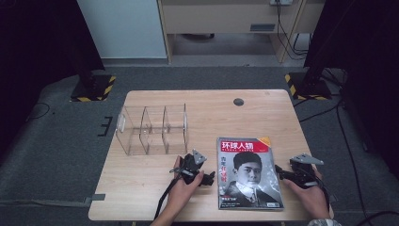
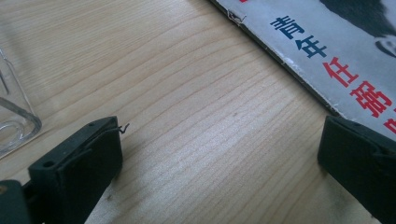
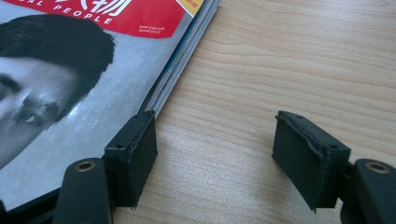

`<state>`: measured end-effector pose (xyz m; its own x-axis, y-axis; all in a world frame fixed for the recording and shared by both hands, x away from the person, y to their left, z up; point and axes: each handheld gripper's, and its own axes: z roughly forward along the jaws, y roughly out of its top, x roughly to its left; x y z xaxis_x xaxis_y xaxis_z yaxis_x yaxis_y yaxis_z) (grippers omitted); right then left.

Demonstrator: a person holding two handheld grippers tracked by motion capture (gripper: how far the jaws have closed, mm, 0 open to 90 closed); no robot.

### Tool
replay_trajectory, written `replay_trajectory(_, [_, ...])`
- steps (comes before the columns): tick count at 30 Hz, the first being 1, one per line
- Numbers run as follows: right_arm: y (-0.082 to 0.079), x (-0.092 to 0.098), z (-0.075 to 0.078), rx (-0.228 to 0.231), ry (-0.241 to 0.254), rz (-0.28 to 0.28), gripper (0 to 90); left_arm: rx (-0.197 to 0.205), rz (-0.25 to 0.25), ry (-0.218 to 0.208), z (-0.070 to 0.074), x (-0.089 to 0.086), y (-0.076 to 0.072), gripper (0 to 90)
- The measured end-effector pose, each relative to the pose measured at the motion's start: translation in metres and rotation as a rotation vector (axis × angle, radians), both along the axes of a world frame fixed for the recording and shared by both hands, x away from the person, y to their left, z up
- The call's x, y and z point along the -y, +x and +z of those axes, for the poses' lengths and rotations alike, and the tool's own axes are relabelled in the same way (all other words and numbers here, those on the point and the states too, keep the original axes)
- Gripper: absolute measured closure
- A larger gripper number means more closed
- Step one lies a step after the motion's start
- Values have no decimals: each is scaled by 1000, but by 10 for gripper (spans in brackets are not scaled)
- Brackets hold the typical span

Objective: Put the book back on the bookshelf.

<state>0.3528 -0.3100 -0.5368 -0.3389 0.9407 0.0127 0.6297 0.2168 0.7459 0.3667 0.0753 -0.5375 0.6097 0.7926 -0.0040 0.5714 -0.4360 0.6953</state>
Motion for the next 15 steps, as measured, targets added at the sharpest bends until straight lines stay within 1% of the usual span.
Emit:
replay_trajectory(13, [-1, 0, 0, 3, -6, -9, 283, 0, -3, -1, 0, 1, -6, 0])
replay_trajectory(15, [-1, 1, 0, -6, 21, -16, 271, 1, -11, -1, 0, 2, -8, 0])
